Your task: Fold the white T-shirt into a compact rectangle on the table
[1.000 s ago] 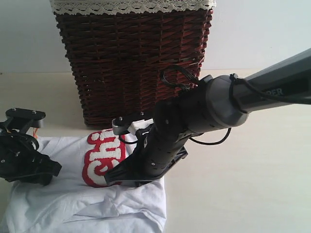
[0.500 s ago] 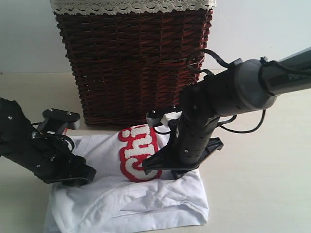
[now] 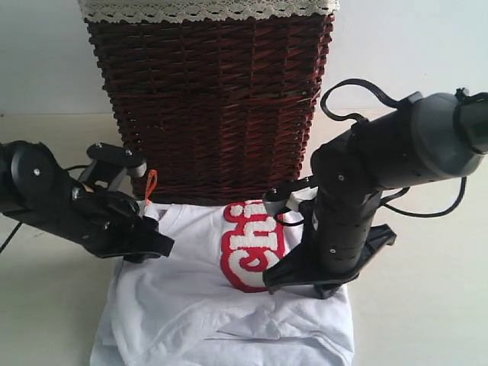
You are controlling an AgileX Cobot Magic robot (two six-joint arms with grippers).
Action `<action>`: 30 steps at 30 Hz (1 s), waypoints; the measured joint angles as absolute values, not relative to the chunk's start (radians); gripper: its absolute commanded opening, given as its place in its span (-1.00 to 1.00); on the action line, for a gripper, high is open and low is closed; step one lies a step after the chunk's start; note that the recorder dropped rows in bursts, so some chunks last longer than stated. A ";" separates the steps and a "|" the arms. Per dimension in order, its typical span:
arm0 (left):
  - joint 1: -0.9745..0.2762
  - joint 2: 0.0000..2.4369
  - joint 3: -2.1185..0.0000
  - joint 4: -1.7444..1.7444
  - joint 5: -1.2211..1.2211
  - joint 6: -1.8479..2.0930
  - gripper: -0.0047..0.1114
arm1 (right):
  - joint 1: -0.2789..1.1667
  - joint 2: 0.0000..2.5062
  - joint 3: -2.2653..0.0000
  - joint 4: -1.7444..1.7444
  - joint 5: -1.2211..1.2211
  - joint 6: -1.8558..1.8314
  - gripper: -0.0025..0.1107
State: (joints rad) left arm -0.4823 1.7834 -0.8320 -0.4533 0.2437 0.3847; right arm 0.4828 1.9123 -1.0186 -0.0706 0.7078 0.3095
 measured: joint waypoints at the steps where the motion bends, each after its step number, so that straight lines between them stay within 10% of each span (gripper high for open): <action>1: -0.482 1.773 -0.845 -0.447 0.259 0.385 0.06 | 0.483 1.898 -1.011 -0.094 0.712 0.327 -0.93; 6: -0.482 1.671 -0.868 -0.428 0.301 0.370 -0.17 | 0.481 1.770 -1.006 -0.211 0.709 0.371 -0.83; 12: -0.482 1.502 -0.832 -0.428 0.303 0.322 -0.91 | 0.481 1.599 -0.999 -0.339 0.708 0.425 -0.84; 30: -0.482 0.820 -0.495 -0.403 0.274 0.254 -0.92 | 0.481 1.014 -0.677 -0.518 0.542 0.545 -0.84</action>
